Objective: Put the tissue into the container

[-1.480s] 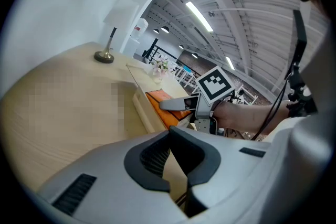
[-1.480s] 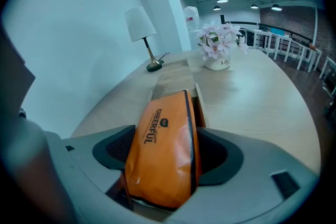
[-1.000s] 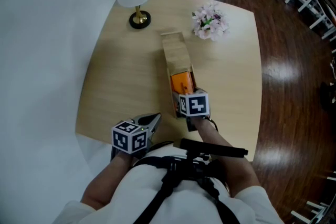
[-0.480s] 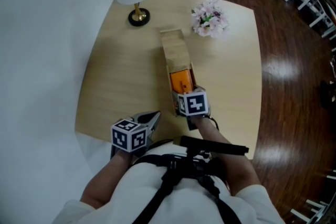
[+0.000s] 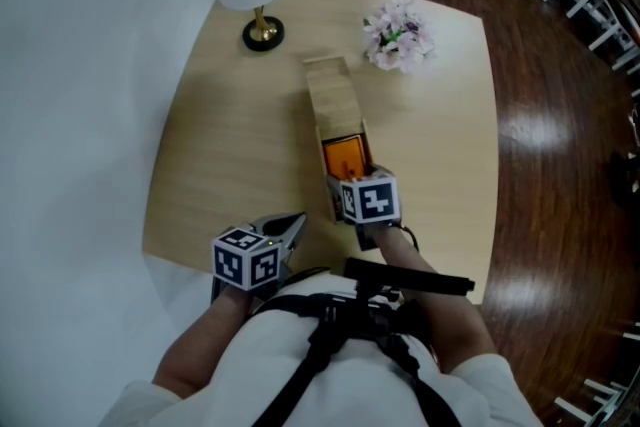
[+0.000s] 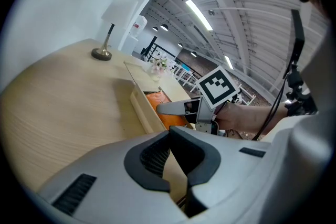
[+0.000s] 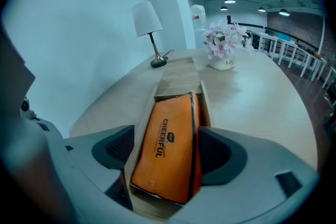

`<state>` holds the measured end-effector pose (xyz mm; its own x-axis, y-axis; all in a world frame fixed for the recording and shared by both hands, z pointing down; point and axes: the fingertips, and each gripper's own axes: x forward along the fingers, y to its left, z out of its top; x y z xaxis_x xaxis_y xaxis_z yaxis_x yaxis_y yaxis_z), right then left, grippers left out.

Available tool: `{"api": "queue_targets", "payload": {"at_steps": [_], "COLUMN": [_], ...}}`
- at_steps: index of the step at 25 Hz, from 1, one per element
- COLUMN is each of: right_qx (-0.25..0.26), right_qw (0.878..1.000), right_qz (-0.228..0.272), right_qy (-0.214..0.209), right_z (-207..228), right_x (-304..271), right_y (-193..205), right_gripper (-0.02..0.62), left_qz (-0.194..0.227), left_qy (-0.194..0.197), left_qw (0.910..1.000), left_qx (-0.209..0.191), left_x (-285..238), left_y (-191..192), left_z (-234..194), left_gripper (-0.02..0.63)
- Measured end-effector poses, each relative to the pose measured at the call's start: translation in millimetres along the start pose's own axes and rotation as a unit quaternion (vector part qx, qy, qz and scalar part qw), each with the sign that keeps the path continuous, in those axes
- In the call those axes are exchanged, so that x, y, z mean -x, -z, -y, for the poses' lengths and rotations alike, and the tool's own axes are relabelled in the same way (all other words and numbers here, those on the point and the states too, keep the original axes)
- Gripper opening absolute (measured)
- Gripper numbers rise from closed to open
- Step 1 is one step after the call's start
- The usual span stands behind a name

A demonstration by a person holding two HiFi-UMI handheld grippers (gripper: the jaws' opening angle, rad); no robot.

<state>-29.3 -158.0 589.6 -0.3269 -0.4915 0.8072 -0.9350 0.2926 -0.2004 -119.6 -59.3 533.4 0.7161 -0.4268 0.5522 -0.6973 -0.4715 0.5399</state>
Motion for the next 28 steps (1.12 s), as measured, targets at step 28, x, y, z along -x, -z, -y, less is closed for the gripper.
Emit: {"api": "queue_targets", "payload": {"at_steps": [28], "right_qx": [-0.081], "right_qw": [0.993], "right_qz": [0.084], "right_qy": [-0.009], "right_z": [35], "right_x": [44], "right_y": [-20], "right_gripper": [0.326], "left_qz": [0.019], "left_qy": [0.007], "left_qw": [0.9997], "left_qx": [-0.011], "left_x": [0], "left_y": [-18], "left_z": [16], "left_gripper": [-0.002]}}
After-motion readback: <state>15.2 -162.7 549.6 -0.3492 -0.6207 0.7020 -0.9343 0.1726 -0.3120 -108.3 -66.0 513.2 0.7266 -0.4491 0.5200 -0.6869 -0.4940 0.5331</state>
